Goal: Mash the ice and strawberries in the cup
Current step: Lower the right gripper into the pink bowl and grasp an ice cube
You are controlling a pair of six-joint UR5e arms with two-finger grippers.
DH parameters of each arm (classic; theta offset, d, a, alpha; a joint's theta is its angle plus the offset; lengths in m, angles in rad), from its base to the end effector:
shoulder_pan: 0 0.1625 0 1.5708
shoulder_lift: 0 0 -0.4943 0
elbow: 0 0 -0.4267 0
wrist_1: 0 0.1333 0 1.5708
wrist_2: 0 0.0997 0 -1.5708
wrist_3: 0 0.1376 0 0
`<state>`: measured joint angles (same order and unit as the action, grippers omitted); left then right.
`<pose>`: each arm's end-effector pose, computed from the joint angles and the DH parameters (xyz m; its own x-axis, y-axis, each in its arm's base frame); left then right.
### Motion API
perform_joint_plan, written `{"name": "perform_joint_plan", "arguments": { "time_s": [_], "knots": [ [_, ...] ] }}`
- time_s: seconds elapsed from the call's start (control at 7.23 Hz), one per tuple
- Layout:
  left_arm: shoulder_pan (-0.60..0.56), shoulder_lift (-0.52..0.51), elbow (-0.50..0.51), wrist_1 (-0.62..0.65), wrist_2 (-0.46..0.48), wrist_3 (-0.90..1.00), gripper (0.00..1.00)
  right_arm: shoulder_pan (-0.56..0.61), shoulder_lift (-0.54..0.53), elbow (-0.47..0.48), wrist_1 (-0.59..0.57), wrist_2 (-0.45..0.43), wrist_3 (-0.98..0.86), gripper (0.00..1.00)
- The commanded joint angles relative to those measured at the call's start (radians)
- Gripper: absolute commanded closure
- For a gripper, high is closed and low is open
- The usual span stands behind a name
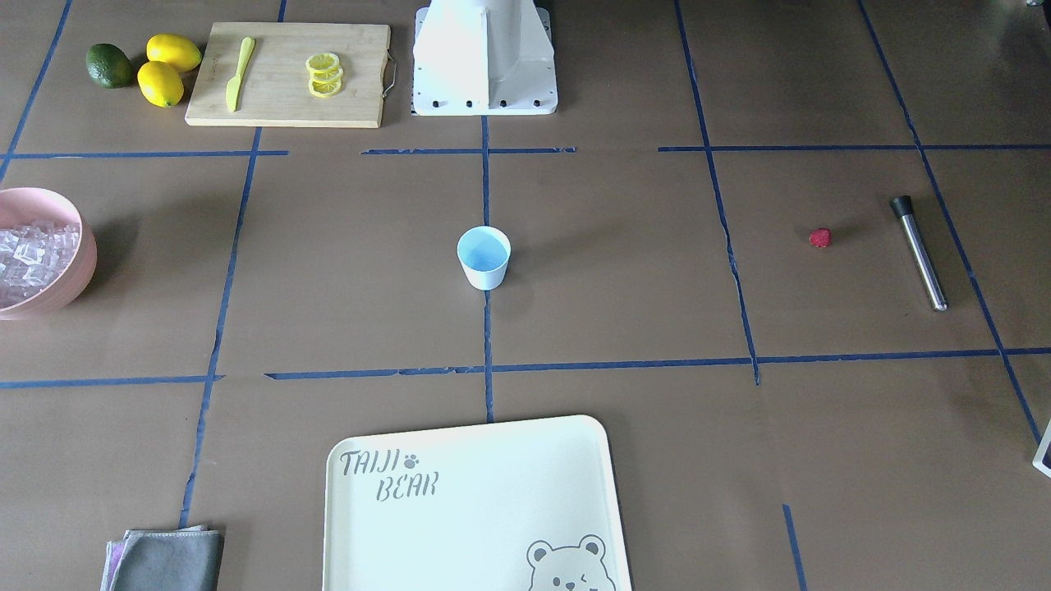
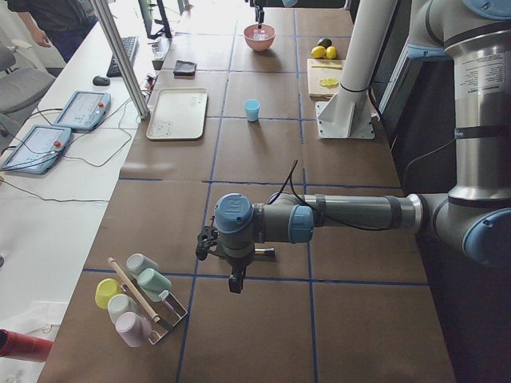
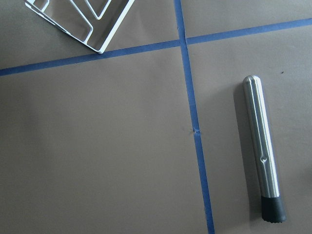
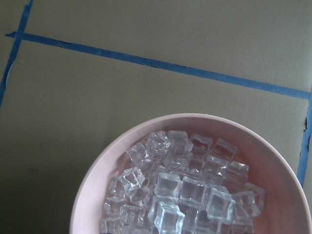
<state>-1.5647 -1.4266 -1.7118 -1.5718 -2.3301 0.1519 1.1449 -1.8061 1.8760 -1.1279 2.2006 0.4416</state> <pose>-0.0358 -0.4554 0.7531 0.7160 0.1542 -0.6808 -0.1158 0.9880 0.1020 -0.1391 -0.4331 0.6614 0.7113 -0.2006 0.6737 0.0620 0.9726 0.2242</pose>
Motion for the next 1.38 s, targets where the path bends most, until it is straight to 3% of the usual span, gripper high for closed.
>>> {"name": "perform_joint_plan", "arguments": {
  "time_s": [0.0, 0.69, 1.24],
  "knots": [
    [0.0, 0.0, 0.0, -0.001, 0.0, 0.0, 0.0, -0.045, -0.064, -0.006, 0.034, -0.064, 0.014, 0.1],
    [0.0, 0.003, -0.008, 0.001, 0.0, 0.0, 0.0, -0.089, -0.049, -0.049, 0.034, -0.11, -0.015, 0.2],
    [0.0, 0.003, -0.008, 0.001, 0.0, 0.0, 0.0, -0.091, -0.041, -0.061, 0.034, -0.108, -0.015, 0.36]
  ]
}}
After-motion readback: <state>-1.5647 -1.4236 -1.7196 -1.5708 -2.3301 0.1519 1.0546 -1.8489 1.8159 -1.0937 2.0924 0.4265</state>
